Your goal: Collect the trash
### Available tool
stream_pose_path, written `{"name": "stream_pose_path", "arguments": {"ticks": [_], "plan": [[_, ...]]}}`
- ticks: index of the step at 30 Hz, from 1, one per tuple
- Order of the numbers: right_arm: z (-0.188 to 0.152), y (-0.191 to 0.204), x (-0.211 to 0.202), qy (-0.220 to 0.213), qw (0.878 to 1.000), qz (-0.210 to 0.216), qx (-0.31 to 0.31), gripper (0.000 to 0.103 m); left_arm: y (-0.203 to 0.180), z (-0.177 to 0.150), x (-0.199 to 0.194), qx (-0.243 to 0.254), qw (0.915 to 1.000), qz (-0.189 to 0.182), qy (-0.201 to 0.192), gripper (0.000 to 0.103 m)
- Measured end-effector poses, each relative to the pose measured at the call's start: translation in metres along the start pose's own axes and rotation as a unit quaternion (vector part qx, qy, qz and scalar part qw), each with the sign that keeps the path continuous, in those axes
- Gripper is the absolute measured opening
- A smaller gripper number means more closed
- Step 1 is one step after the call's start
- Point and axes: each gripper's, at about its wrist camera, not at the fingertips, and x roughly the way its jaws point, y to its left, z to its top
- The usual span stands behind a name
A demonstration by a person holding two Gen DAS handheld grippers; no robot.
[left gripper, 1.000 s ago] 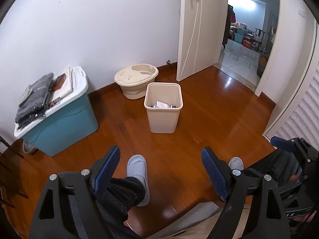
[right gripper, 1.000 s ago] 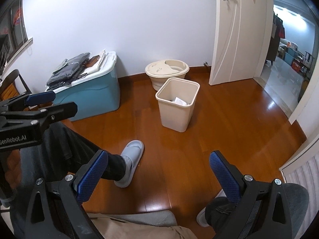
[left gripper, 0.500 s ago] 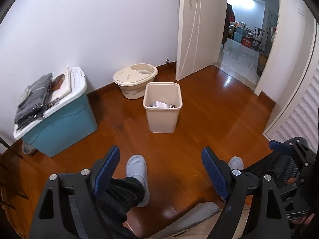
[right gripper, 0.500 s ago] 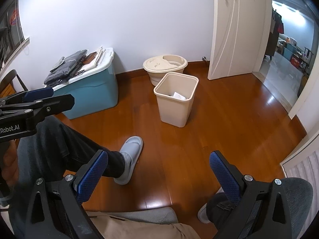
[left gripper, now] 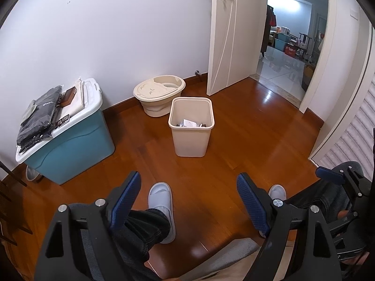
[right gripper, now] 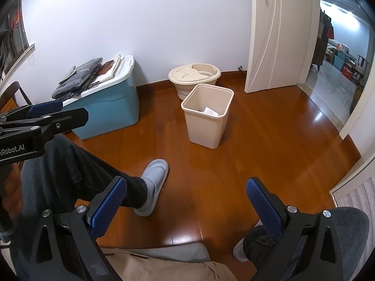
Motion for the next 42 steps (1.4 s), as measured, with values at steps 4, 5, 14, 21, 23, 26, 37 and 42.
{"name": "stream_pose_path", "arguments": {"ticks": [4,5,14,21,23,26,37,42], "plan": [[-0.0008,0.0024,0.0004,0.002,1.0,0.0,0.002,0.103,0.0004,0.0011,-0.0012,0.001,1.0,0.0,-0.002,0.084],[-0.0013,0.0026,0.0007,0.003,1.0,0.0,0.002,0.103,0.0005,0.0012,-0.0014,0.0,1.0,-0.001,-0.002,0.084],[-0.0034,0.0013,0.003,0.006,1.0,-0.001,0.003,0.103,-0.0012,0.0016,-0.0033,0.005,1.0,0.004,-0.006,0.084],[-0.0042,-0.001,0.0037,0.007,1.0,-0.001,0.004,0.103,-0.0026,0.0019,-0.0038,0.002,1.0,0.004,-0.005,0.084],[-0.0042,-0.0009,0.0036,0.007,1.0,-0.001,0.004,0.103,-0.0024,0.0027,-0.0034,0.002,1.0,0.003,-0.005,0.084],[-0.0042,-0.0009,0.0037,0.007,1.0,-0.001,0.004,0.103,-0.0025,0.0027,-0.0032,0.002,1.0,0.001,-0.004,0.084],[-0.0049,-0.0018,0.0038,0.007,1.0,0.0,0.004,0.103,-0.0003,0.003,-0.0025,0.005,1.0,-0.005,-0.005,0.084],[-0.0058,-0.0009,0.0038,0.007,1.0,-0.001,0.004,0.103,-0.0009,0.0031,-0.0019,0.01,0.9999,0.002,-0.003,0.084]]}}
